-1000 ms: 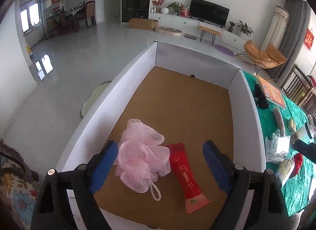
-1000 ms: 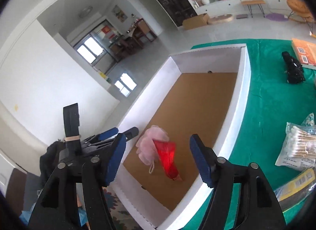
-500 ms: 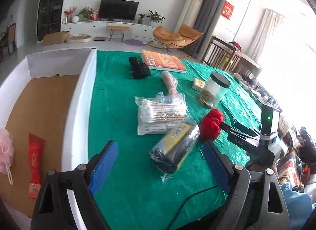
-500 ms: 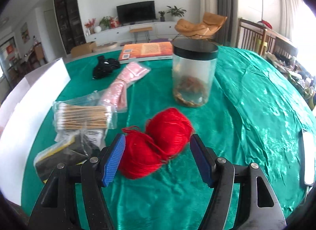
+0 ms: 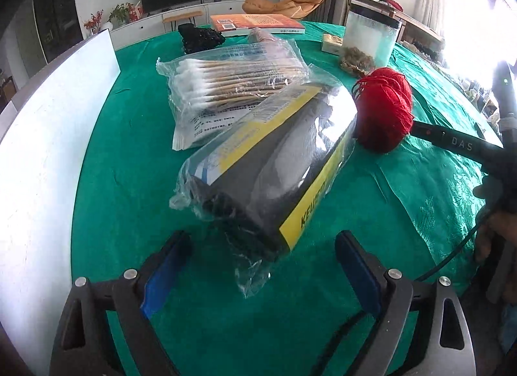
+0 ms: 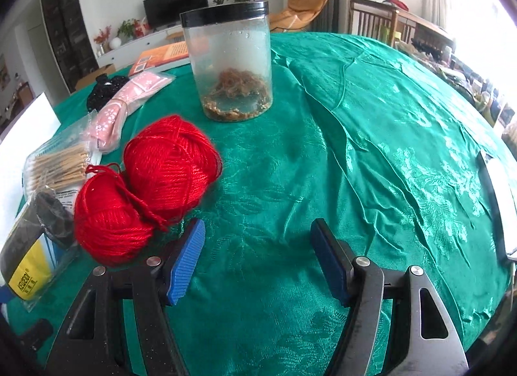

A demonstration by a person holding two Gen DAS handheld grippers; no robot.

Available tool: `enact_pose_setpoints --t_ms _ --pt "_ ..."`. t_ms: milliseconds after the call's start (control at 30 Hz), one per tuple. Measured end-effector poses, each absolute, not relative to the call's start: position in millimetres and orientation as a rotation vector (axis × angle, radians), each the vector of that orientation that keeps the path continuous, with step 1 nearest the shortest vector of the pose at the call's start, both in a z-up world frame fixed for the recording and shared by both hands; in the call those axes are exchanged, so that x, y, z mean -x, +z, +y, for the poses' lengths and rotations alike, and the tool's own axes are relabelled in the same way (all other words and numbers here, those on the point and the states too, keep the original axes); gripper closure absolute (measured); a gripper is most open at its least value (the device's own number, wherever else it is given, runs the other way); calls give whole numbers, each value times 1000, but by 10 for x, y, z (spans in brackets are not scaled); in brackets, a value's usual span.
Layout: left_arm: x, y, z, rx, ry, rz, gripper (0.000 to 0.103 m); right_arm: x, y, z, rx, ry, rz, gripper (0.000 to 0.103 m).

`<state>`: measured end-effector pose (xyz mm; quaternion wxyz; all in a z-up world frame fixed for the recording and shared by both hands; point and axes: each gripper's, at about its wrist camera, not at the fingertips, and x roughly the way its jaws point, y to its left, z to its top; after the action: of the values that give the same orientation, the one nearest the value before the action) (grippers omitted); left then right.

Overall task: Organize soft objects
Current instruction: 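Move the right tool toward the red yarn balls while the left tool returns to the table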

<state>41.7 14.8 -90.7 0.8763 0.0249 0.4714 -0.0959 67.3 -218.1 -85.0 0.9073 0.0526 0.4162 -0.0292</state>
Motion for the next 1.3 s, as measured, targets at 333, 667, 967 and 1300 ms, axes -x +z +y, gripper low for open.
enact_pose_setpoints --t_ms 333,667,967,1300 --pt "-1057 -983 -18 -64 -248 964 7 -653 -874 -2130 -95 -65 867 26" --pt "-1051 -1051 -64 -108 -228 951 0 -644 -860 -2073 -74 -64 878 23" --pt "-637 -1051 223 -124 -268 941 0 -541 -765 -2319 -360 69 802 21" --pt "-636 -1056 211 -106 -252 922 0 -885 -782 -1436 -235 279 939 25"
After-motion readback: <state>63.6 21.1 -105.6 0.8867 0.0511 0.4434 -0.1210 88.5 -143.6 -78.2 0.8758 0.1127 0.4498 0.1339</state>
